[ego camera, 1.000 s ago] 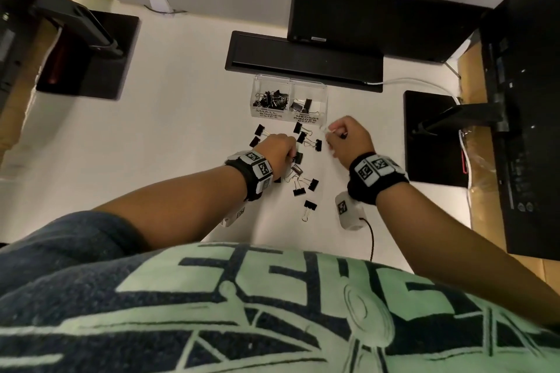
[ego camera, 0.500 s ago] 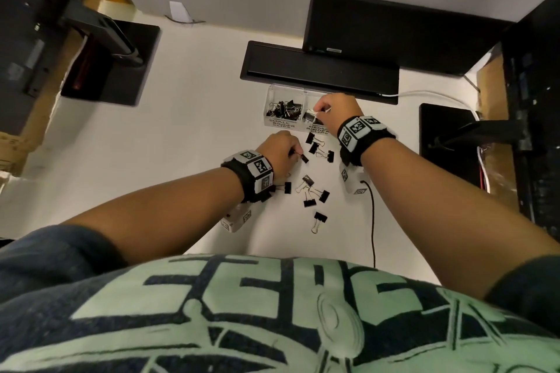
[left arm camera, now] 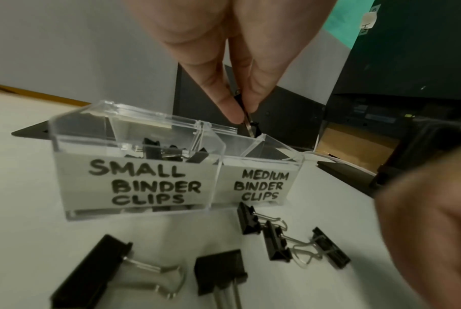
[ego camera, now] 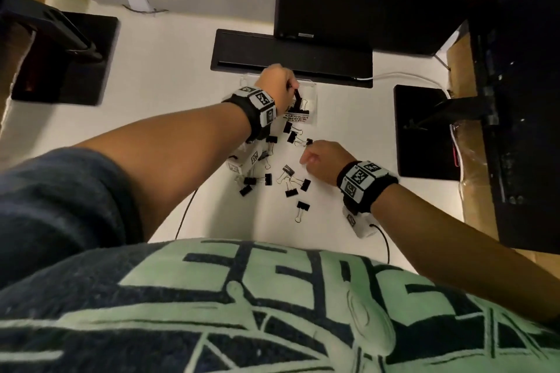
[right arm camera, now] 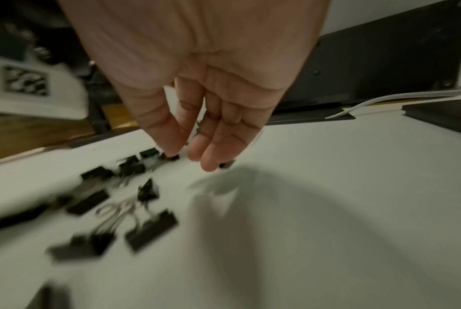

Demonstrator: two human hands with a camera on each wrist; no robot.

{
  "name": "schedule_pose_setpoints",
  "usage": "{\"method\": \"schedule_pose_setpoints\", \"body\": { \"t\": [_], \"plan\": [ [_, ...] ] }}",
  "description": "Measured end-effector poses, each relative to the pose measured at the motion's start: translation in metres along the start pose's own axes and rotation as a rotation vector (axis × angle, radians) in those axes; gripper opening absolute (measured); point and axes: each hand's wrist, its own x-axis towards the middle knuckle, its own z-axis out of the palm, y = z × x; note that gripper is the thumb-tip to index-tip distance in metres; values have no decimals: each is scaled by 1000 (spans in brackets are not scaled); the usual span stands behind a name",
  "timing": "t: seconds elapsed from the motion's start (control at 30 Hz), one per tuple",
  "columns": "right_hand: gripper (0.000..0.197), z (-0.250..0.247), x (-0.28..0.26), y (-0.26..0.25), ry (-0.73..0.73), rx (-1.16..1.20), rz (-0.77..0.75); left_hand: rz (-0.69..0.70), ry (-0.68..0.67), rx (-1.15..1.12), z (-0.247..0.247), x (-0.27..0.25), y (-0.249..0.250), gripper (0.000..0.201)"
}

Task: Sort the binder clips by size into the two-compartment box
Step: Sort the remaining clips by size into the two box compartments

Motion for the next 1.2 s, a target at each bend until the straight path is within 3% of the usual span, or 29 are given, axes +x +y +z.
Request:
{"method": "schedule_pose_setpoints", "body": {
  "t": [0.17, 0.3, 0.47, 0.57, 0.67, 0.77, 0.87, 0.97, 1.2],
  "plan": [
    [32, 21, -18, 16, -138, -109, -52, -5, -52, 52, 5, 3, 4, 28],
    [33, 30, -23, 20, -121, -167, -97, 65, -109, 61, 10, -9, 3, 32],
    [18, 34, -23, 20, -81, -195, -122, 288, -83, 118, 19, -45, -2, 28],
    [11, 36, -25, 19, -56, -227, -145, 331, -226, 159, 33, -71, -9, 27],
    [10, 41, -27, 19, -38, -243, -149, 299, -419, 269, 46, -91, -17, 36],
    [17, 44, -30, 20, -32, -217, -129, 267, -499, 321, 56, -99, -27, 41],
    [29, 48, -32, 19, -58, -252, -135, 251, -512, 332, 60, -104, -31, 39],
    [25, 49, -32, 17, -54, -255, -118, 240, -495, 358, 61, -107, -31, 32],
    [15, 39, -46, 18, 120, 141, 21, 178, -425, 263, 49, -110, -27, 15]
  ]
}}
